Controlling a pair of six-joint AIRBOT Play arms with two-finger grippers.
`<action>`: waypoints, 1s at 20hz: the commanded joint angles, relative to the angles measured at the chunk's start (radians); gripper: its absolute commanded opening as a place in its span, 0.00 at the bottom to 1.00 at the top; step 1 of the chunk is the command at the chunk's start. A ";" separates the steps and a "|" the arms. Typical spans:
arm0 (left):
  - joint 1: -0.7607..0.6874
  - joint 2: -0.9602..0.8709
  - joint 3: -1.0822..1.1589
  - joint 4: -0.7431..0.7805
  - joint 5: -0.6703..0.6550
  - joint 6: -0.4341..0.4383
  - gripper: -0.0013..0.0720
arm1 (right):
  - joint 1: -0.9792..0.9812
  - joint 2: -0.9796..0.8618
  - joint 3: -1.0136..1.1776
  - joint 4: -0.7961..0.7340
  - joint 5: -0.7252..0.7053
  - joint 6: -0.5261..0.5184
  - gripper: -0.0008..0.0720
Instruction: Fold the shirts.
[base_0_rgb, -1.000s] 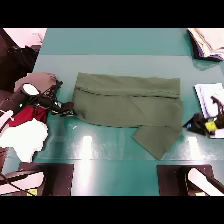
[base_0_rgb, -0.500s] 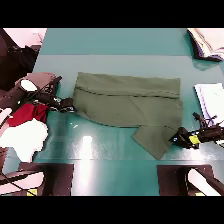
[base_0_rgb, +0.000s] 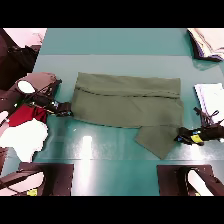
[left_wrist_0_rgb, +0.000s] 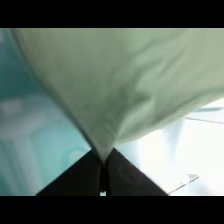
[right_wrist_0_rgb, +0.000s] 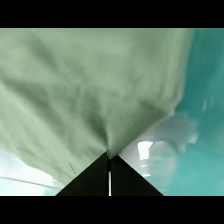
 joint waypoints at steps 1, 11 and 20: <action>0.000 0.127 -0.081 0.077 -0.035 -0.031 0.05 | 0.004 0.130 0.080 -0.167 0.159 -0.002 0.03; 0.000 0.312 -0.175 -0.007 -0.079 -0.087 0.05 | 0.006 0.255 0.123 -0.027 0.107 -0.003 0.03; 0.000 0.028 0.130 -0.037 0.140 -0.091 0.05 | 0.034 -0.176 0.501 0.027 -0.064 -0.031 0.03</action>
